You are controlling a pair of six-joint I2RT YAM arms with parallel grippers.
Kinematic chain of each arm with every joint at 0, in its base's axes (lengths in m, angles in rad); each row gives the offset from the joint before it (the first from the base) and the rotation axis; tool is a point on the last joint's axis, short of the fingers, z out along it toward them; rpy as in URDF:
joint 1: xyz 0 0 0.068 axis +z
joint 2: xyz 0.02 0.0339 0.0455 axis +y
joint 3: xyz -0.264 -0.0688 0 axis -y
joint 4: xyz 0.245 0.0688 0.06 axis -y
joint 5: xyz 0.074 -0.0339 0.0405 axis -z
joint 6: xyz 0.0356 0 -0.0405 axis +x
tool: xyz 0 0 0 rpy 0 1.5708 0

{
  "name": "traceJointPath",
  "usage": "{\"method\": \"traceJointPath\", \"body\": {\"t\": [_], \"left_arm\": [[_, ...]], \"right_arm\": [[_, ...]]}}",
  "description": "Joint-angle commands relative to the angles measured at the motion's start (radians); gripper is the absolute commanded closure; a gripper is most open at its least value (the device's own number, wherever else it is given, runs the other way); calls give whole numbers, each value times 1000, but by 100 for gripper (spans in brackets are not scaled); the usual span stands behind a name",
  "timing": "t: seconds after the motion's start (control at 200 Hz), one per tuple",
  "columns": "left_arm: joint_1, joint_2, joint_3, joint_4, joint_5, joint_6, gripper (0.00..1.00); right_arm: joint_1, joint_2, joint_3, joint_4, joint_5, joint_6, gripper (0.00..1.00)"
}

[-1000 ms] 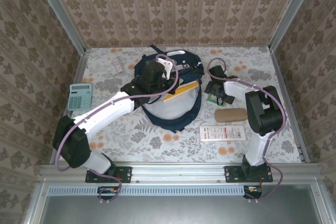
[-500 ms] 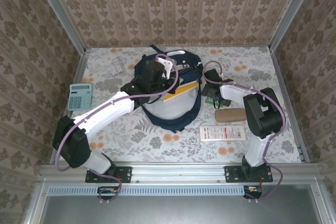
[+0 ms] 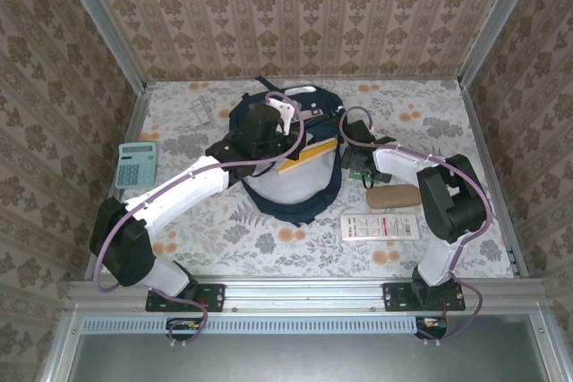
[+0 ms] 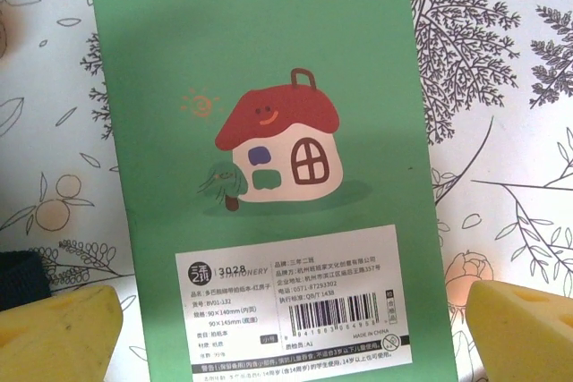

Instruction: Pack the student bag

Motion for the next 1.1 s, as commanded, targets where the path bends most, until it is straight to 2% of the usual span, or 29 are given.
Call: {"method": "traceJointPath", "body": {"t": [0.0,0.385,0.725,0.915,1.095], "left_arm": [[-1,-33,50,42,13,-15,100],[0,-27,53,40,18,-17,100],[-1,-28,54,40,19,-17,100],[0,-29,54,40,23,-18,100],[-1,-28,52,43,23,-19,100]], "right_arm": [[8,-8,-14,-31,-10,-49,0],[-20,51,-7,-35,-44,-69,0],[-23,108,77,-101,-76,-126,1],[-30,87,49,-77,-98,-128,18],[-36,27,13,-46,-103,-122,26]]}}
